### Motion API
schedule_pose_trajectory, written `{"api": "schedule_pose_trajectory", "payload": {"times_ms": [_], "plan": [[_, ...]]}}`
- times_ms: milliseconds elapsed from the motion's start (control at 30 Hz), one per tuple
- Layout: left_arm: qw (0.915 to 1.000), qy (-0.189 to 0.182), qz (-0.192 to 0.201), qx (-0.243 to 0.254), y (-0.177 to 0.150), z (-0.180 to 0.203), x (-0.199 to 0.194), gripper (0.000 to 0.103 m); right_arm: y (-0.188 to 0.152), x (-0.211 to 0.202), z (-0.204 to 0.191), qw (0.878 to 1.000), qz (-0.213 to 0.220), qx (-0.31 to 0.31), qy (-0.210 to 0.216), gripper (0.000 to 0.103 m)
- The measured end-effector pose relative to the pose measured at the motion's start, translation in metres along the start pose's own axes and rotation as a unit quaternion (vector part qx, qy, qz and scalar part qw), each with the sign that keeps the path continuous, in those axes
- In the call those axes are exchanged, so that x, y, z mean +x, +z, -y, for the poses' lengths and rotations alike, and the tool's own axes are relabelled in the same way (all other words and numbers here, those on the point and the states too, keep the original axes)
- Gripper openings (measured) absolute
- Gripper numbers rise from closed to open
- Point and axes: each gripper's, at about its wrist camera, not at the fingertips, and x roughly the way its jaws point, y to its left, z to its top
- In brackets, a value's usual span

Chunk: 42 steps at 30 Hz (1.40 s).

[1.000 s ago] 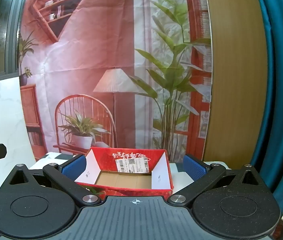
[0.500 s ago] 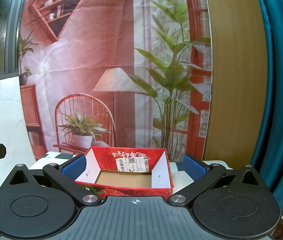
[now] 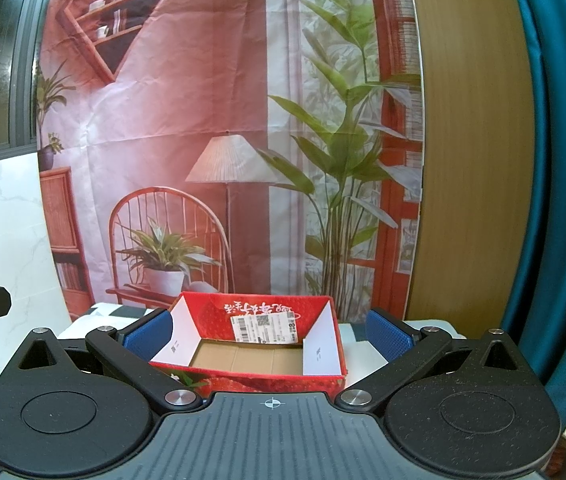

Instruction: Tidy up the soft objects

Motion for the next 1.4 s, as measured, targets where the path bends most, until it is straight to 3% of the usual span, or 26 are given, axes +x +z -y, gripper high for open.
{"api": "schedule_pose_trajectory", "payload": {"times_ms": [1400], "plan": [[1.0000, 0.002, 0.001, -0.001, -0.0029, 0.0010, 0.0007, 0.103, -0.0035, 0.0026, 0.0021, 1.000, 0.001, 0.001, 0.000, 0.103]]}}
